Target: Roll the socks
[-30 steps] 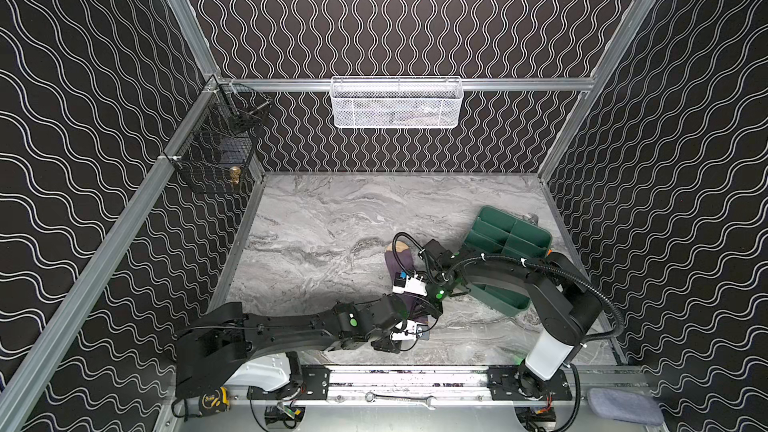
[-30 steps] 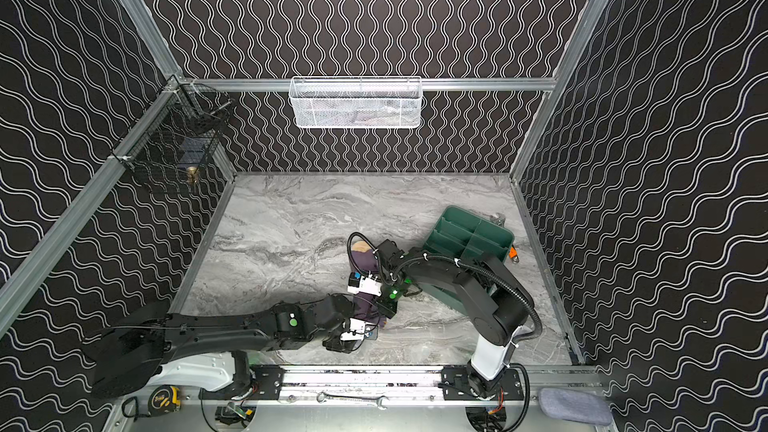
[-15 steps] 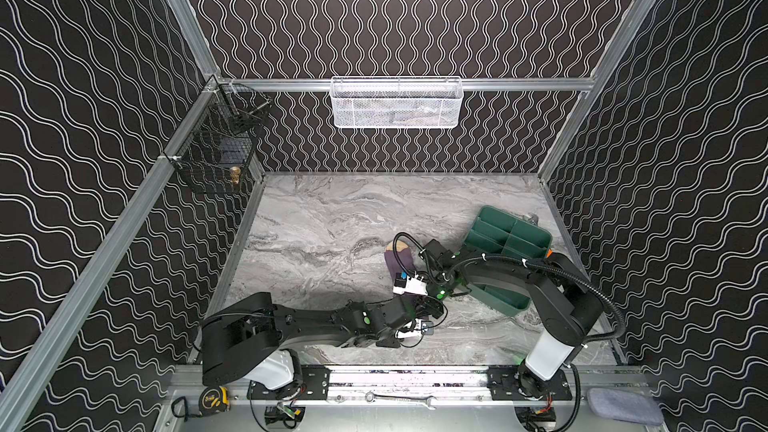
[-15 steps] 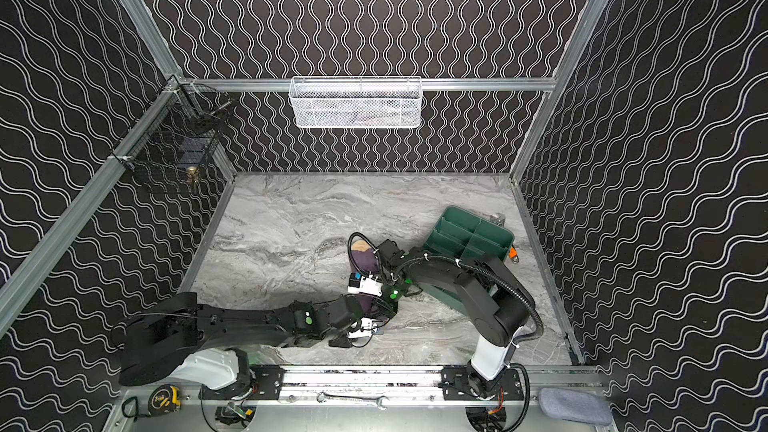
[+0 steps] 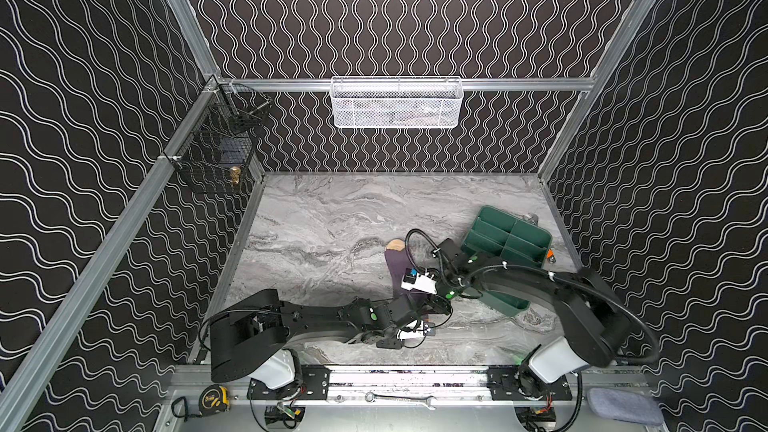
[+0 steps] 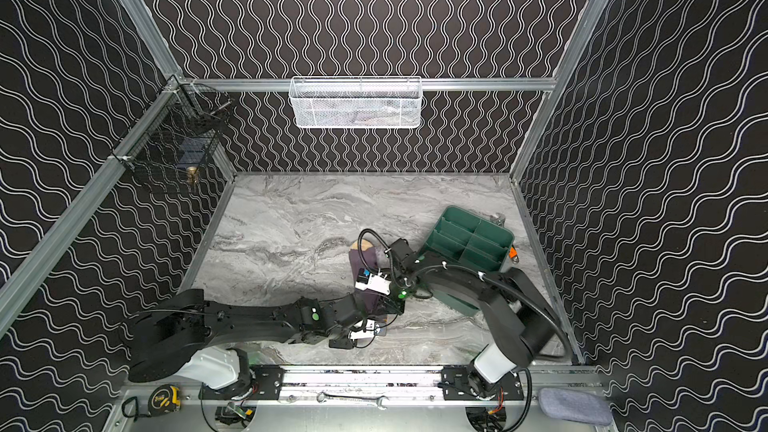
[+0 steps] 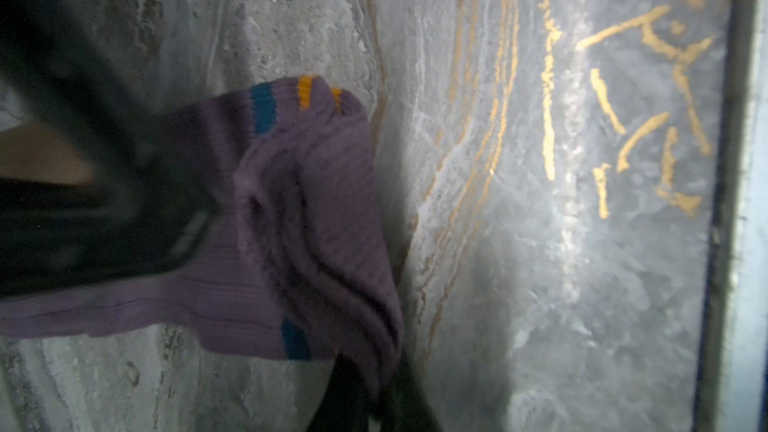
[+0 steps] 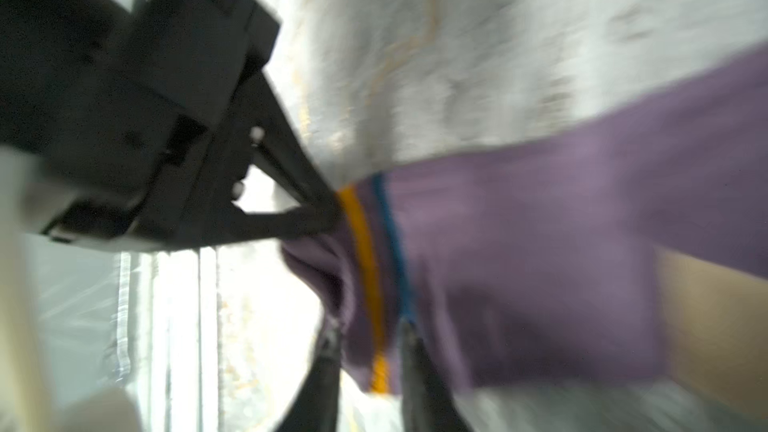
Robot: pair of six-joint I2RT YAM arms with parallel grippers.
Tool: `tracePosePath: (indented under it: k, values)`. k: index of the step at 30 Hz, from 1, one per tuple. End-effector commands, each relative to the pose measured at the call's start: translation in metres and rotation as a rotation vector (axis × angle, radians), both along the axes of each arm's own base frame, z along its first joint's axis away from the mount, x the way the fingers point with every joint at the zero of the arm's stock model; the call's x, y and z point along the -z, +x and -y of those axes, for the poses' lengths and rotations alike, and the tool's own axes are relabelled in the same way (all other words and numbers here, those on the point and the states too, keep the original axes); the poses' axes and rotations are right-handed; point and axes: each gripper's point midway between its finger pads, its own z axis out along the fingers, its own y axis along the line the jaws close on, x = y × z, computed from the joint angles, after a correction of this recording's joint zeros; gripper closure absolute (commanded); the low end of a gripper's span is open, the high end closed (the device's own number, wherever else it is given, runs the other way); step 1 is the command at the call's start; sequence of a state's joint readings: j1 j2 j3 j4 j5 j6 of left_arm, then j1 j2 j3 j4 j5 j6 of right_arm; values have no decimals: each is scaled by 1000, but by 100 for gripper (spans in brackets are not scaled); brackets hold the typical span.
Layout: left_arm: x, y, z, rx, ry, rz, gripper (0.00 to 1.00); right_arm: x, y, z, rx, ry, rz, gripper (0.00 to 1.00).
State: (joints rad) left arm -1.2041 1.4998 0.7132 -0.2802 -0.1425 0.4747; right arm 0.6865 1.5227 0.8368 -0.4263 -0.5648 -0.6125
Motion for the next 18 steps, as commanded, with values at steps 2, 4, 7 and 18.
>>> tracePosePath:
  k: [2,4,7,18]
  values:
    - [0,-9,-13,-15,41,-107,100,-44,46,6,138,95,286,66]
    - [-5,-8,-16,-56,30,-187,100,-74,69,17,249,138,430,65]
    - [-12,-6,-20,-133,-5,-357,100,-129,101,42,481,214,666,64]
    - [-7,25,-19,-373,-27,-712,100,-246,67,69,638,600,807,62]
